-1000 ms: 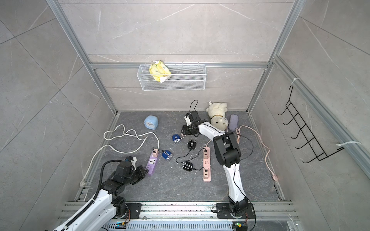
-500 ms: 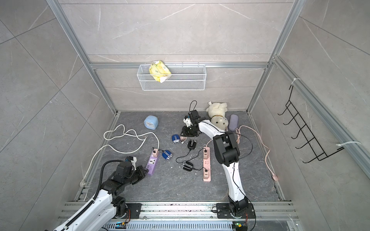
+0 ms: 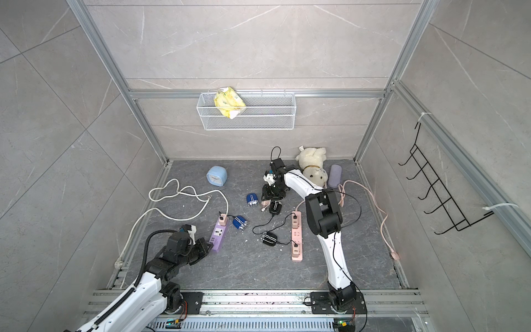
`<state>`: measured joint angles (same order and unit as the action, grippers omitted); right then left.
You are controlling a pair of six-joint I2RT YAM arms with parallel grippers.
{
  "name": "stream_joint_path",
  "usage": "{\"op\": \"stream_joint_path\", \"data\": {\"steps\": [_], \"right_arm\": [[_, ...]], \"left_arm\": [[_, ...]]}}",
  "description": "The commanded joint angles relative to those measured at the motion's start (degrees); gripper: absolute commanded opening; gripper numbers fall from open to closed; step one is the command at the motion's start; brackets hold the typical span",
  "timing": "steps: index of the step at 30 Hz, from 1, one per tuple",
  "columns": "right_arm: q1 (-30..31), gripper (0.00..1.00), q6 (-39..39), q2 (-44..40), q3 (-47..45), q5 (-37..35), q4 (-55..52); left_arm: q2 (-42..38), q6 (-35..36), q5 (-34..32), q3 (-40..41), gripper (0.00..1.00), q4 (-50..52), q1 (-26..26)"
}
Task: Unplug the electric shaver
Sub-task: Place the plug at the center of the board.
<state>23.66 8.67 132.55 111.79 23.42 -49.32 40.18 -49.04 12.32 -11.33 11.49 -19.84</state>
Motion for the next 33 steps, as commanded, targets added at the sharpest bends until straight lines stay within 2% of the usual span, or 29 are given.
{"op": "stream_joint_path", "data": {"steps": [1, 3, 6, 11, 17, 22, 26, 33], "right_arm": [[0.25, 0.60, -0.68, 2.78, 3.30, -1.10, -3.62], [0.26, 0.72, -0.11, 3.61, 4.38, -1.13, -3.61], [0.45, 0.77, 0.41, 4.37, 6.03, -1.11, -3.54], [0.52, 0.80, 1.46, 4.09, 7.32, -0.91, -2.48], [0.68, 0.81, 2.41, -4.10, 1.45, 0.64, 5.02], [1.84, 0.81, 2.19, -14.16, -8.31, 1.11, 12.32], [5.14, 0.81, 0.27, -21.94, -17.45, -2.65, 17.36], [15.72, 0.81, -1.77, -27.22, -27.95, -8.42, 22.38]], "left_arm": [[0.97, 1.44, 1.03, -0.87, 0.00, 1.71, 0.15], [0.94, 1.46, 1.24, -0.86, 0.00, 1.70, 0.15], [0.78, 1.40, 1.18, -0.81, 0.00, 1.91, 0.15], [0.42, 1.51, 1.10, -0.75, 0.00, 2.40, 0.15], [-0.02, 2.42, 1.91, -1.73, 0.00, 2.58, 0.15], [0.07, 2.71, 2.62, -2.60, 0.16, 2.23, 0.17], [0.24, 2.96, 2.83, -3.09, 0.32, 2.15, 0.06], [0.75, 3.39, 3.15, -4.49, 0.52, 1.98, -0.03]]}}
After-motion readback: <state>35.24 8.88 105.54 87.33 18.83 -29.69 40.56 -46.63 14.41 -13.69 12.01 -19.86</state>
